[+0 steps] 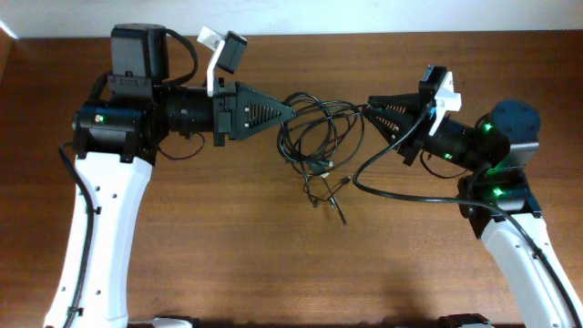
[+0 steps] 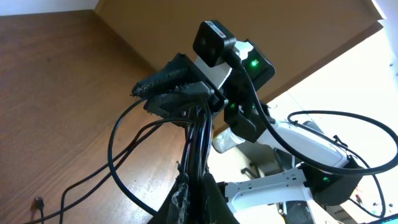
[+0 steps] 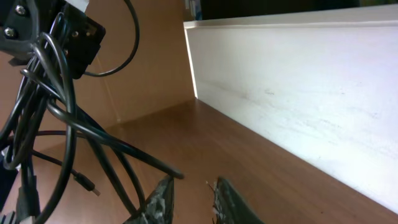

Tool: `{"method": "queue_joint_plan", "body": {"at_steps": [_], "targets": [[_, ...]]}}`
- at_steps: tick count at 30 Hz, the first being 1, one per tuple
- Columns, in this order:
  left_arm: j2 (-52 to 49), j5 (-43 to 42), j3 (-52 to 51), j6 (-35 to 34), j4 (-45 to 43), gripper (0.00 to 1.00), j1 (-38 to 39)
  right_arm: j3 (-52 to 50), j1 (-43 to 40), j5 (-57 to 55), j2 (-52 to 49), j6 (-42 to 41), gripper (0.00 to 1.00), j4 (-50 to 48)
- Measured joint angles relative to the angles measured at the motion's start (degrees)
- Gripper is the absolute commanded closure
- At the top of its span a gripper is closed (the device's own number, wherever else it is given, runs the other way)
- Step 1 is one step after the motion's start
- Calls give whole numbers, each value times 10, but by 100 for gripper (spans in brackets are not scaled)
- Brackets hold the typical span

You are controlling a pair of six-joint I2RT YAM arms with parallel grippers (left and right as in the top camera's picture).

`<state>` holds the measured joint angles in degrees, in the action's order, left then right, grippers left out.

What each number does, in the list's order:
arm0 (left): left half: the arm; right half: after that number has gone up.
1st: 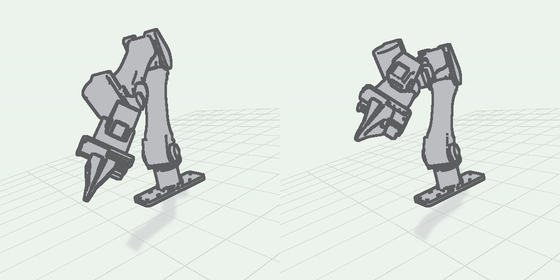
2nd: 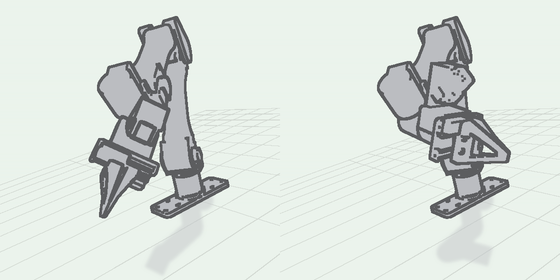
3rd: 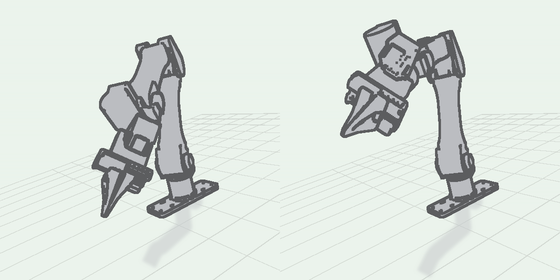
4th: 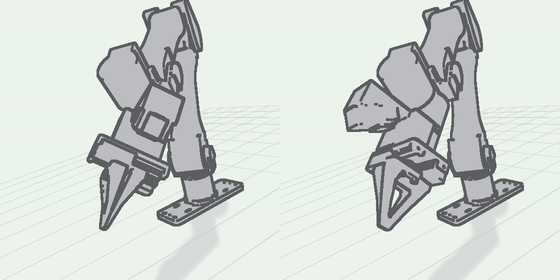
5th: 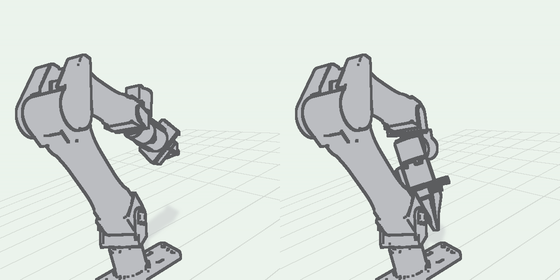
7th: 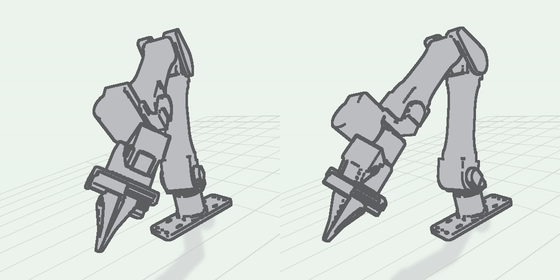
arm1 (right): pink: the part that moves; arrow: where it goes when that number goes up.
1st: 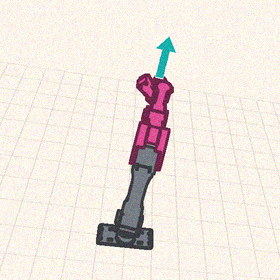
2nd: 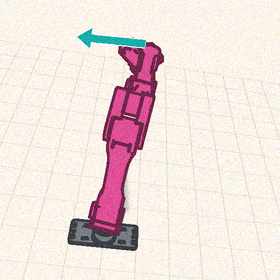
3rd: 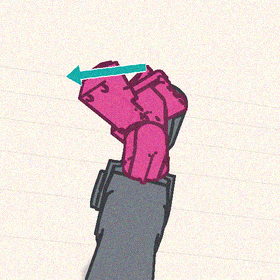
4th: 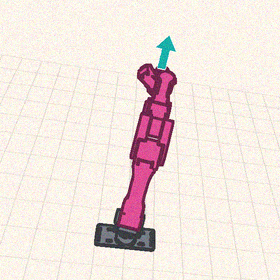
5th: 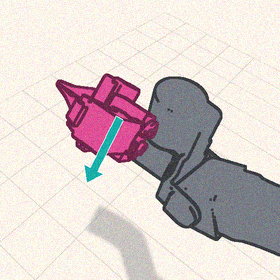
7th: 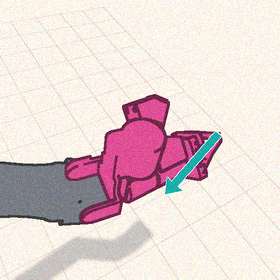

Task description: Untangle cables

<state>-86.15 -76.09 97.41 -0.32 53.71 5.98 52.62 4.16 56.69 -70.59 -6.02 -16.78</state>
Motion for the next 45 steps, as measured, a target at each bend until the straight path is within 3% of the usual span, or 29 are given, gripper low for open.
{"method": "queue_joint_plan", "body": {"at_steps": [2, 12, 17, 22, 25, 26, 29, 31, 35, 40, 45], "targets": [[0, 0, 0, 0, 0, 98, 0, 0, 0, 0, 0, 0, 62, 0], [0, 7, 0, 0, 0, 97, 19, 0, 0, 15, 0, 0, 63, -15], [0, 33, 0, 0, -4, 99, 57, 0, 0, 18, 0, -13, 96, -30], [0, 48, 0, 0, -4, 100, 61, 0, 0, 19, 0, -17, 96, -30], [0, 49, 0, 0, -8, 100, 61, 0, 0, 19, 0, -25, 73, -31], [0, 50, 0, 0, -9, 100, 61, 0, 0, 20, 0, -26, 71, -31], [0, 50, 0, -19, -39, 100, 61, 0, 0, 41, -1, -30, 71, -48], [-1, 52, 0, -70, -80, 100, 61, 0, 0, 45, -1, -31, 73, -57], [-2, 52, 0, -116, -88, 100, 61, 0, 0, 47, -2, -33, 96, -87], [-3, 52, 0, -130, -88, 100, 61, 0, 0, 49, -2, -34, 96, -97], [-3, 56, 0, -130, -88, 100, 61, 0, 0, 33, -2, -90, 96, -98]]}}
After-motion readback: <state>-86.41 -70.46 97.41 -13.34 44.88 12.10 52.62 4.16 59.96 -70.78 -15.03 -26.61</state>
